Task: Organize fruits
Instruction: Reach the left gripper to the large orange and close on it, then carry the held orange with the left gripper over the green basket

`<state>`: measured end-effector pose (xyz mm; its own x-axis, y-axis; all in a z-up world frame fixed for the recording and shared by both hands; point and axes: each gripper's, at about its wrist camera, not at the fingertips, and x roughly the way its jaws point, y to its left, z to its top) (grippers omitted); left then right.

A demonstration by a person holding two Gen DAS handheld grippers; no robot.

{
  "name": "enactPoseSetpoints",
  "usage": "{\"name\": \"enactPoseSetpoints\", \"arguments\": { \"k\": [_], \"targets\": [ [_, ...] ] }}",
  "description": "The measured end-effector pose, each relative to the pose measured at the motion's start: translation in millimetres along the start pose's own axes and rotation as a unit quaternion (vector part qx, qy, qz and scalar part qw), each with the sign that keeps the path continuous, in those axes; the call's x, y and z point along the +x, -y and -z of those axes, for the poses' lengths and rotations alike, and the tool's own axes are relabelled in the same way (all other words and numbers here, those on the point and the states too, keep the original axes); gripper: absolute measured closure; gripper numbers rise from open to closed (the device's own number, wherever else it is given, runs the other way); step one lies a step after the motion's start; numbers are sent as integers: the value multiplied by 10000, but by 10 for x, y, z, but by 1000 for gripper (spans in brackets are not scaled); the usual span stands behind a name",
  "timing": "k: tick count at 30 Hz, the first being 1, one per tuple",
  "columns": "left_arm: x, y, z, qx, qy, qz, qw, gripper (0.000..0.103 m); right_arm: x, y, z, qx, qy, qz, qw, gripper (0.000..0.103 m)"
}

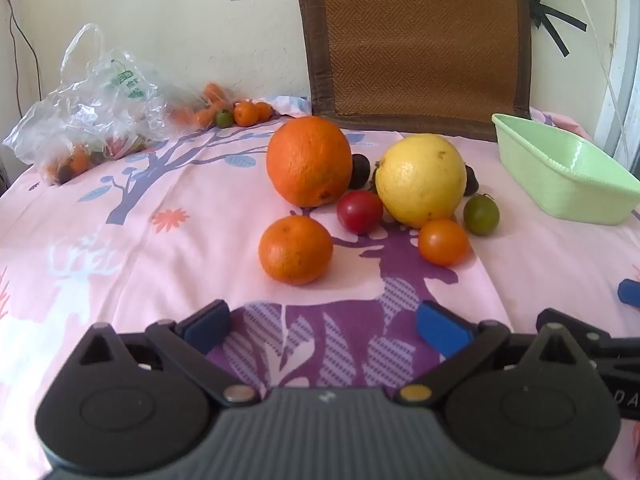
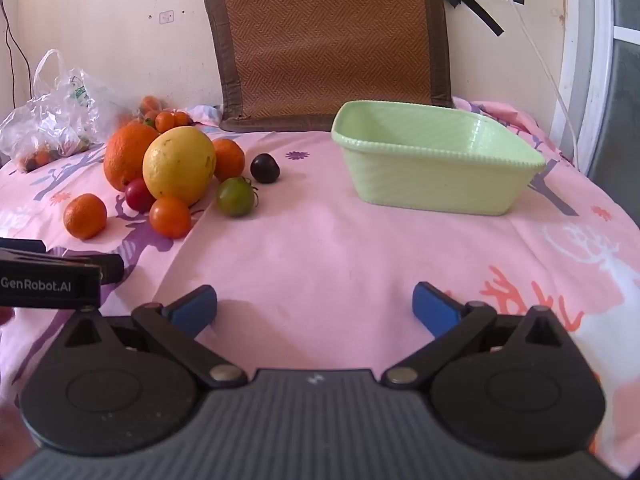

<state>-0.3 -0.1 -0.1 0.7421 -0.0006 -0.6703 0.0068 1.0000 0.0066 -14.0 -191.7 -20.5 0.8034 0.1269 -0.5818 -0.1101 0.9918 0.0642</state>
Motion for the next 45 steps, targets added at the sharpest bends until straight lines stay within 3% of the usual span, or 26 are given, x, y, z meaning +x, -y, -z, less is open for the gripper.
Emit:
{"name": "enactPoseSetpoints", "arguments": {
  "k": [7, 9, 12, 14, 16, 18, 20, 22, 25, 29, 32, 40, 42, 43, 45],
  "targets": [
    [-35, -20, -14, 140, -36, 137, 9998, 0, -9, 6, 4, 163, 84, -155, 9997, 0],
    [-88, -71, -6, 171, -43, 306, 9994, 0, 5, -50, -8, 25, 25, -10, 10000, 0],
    [-190, -210, 43, 69, 173, 612, 9980, 0, -86, -20, 9, 81, 243, -137, 9996, 2],
    [-318, -366, 24, 73, 541, 617, 9966, 0, -186, -3, 16, -5, 566, -155, 9983, 13],
    [-451, -524, -49, 134, 987, 500, 9938, 0, -243, -54, -54, -306, 730, -251, 9965, 35],
    [-543, -695, -147, 157, 1333, 471, 9898, 0, -300, -114, -195, -527, 917, -548, 9929, 50],
    [-577, -846, -327, 168, 1472, 498, 9877, 4, -323, -234, -359, -741, 1125, -854, 9872, 53],
    [-524, -944, -551, 278, 1386, 746, 9871, 6, -293, -415, -522, -1124, 1236, -1102, 9798, 53],
    [-346, -1023, -836, 370, 1123, 1404, 9830, 11, -109, -719, -730, -1617, 1152, -1414, 9698, 52],
    [68, -1127, -1092, 66, 568, 2076, 9765, 16, 243, -1045, -876, -2113, 911, -1626, 9595, 49],
    [385, -1199, -1180, -265, 177, 2539, 9667, 17, 483, -1153, -928, -2344, 743, -1664, 9549, 39],
    [1010, -1132, -1210, -356, -555, 2874, 9555, 24, 906, -1383, -909, -2677, 274, -1657, 9488, 28],
    [1077, -1107, -1185, -379, -659, 2955, 9523, 25, 959, -1448, -866, -2822, 133, -1589, 9460, 29],
    [1102, -1110, -1169, -463, -700, 3078, 9478, 33, 975, -1459, -829, -2887, 74, -1582, 9442, 30],
    [1096, -1122, -1148, -632, -668, 3102, 9462, 33, 956, -1472, -780, -2967, 202, -1501, 9429, 33]
  ]
}}
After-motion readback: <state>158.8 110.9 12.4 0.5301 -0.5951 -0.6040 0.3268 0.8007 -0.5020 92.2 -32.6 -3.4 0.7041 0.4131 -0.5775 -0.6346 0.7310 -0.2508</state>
